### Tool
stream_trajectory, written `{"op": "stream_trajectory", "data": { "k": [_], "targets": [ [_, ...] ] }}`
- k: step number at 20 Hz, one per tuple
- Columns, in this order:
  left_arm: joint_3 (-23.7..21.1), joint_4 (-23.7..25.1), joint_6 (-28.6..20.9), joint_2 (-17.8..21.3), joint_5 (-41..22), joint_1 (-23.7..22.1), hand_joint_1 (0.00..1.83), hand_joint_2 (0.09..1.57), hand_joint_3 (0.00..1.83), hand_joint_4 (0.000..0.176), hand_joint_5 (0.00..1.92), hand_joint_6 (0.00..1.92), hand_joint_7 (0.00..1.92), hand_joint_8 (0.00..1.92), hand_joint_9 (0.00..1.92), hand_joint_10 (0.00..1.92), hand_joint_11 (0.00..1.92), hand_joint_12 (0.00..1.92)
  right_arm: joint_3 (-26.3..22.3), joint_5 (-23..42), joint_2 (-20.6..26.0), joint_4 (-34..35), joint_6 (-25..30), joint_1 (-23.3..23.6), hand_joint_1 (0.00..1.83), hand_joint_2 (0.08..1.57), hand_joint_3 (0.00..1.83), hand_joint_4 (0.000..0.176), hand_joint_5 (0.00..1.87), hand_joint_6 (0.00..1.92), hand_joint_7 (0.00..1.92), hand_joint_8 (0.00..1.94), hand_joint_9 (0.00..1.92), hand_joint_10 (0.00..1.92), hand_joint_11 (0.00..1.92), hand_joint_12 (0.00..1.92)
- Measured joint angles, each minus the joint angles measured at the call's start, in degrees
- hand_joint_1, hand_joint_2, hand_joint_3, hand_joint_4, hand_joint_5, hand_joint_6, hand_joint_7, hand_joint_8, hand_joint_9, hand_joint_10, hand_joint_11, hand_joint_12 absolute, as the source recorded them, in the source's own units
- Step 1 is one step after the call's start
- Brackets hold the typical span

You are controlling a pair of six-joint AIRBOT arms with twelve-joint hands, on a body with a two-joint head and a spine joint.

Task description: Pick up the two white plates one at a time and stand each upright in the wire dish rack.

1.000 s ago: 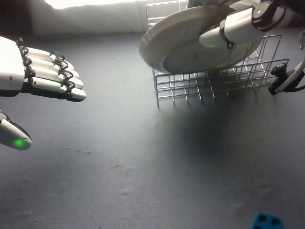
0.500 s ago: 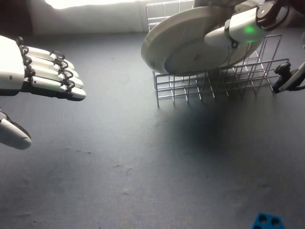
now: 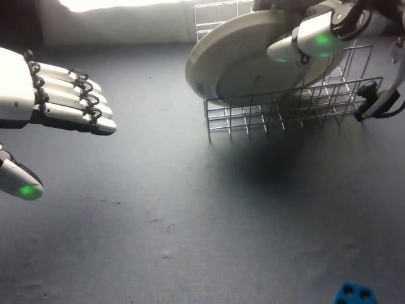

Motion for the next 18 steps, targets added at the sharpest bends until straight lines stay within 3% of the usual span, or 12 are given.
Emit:
{"op": "stream_trajectory", "data": {
  "k": [2,8,18],
  "targets": [
    [0.0,0.4,0.0,0.0,0.0,-0.3,0.0,1.11,0.0,0.0,0.06,0.0,0.06,0.0,0.05,0.0,0.0,0.13,0.4,0.2,-0.4,0.0,0.0,-0.3,1.35,1.17,0.0,0.0,0.84,1.23,0.91,1.08,0.76,1.33,0.6,1.41],
    [0.0,0.4,0.0,0.0,0.0,-0.3,0.0,1.11,0.0,0.0,0.05,0.0,0.06,0.0,0.05,0.0,0.0,0.18,0.9,0.8,-0.7,0.1,0.2,-1.1,1.35,1.19,0.0,0.0,0.8,1.28,0.88,1.15,0.72,1.36,0.6,1.39],
    [-0.3,0.4,0.0,0.0,0.1,-0.3,0.0,1.12,0.0,0.0,0.07,0.0,0.07,0.0,0.06,0.0,0.0,0.2,1.2,2.1,-0.9,-0.7,0.2,-3.1,1.36,1.16,0.0,0.0,0.85,1.22,0.93,1.07,0.78,1.3,0.64,1.38]
  ]
}}
